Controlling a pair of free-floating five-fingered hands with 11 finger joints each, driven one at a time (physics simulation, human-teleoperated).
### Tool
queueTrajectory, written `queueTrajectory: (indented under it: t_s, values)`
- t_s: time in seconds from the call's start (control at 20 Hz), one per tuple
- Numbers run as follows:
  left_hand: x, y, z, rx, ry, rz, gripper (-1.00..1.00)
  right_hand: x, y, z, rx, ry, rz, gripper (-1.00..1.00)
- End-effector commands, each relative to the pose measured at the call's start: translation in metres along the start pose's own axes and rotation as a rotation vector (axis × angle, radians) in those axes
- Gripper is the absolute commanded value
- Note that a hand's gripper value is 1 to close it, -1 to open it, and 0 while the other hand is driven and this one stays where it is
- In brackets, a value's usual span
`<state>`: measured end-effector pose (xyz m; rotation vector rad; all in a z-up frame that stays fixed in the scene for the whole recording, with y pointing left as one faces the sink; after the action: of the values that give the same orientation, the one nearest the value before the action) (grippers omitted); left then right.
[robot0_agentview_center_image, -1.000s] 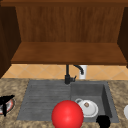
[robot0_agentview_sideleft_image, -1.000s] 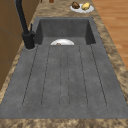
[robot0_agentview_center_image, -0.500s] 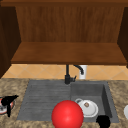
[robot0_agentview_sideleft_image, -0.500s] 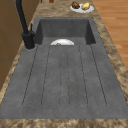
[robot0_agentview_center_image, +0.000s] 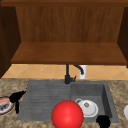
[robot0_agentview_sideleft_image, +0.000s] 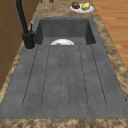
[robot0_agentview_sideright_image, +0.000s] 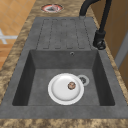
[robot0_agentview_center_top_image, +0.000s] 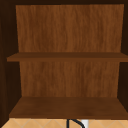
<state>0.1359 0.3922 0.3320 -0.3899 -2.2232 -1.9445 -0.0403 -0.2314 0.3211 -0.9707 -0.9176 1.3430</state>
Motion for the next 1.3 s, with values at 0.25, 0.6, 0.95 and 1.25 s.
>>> queueTrajectory:
  t_s: [0.25, 0.6, 0.95, 1.25]
  values:
    - [0.007, 0.010, -0.056, -0.074, 0.024, -0.077, -1.00, 0.000, 0.000, 0.000, 0.000, 0.000, 0.000, 0.00]
    - [0.019, 0.009, -0.102, -0.057, 0.027, -0.074, -1.00, 0.000, 0.000, 0.000, 0.000, 0.000, 0.000, 0.00]
    - [0.030, 0.004, -0.151, -0.057, 0.026, -0.084, -1.00, 0.000, 0.000, 0.000, 0.000, 0.000, 0.000, 0.00]
    - [0.036, -0.001, -0.195, -0.062, 0.027, -0.090, -1.00, 0.000, 0.000, 0.000, 0.000, 0.000, 0.000, 0.00]
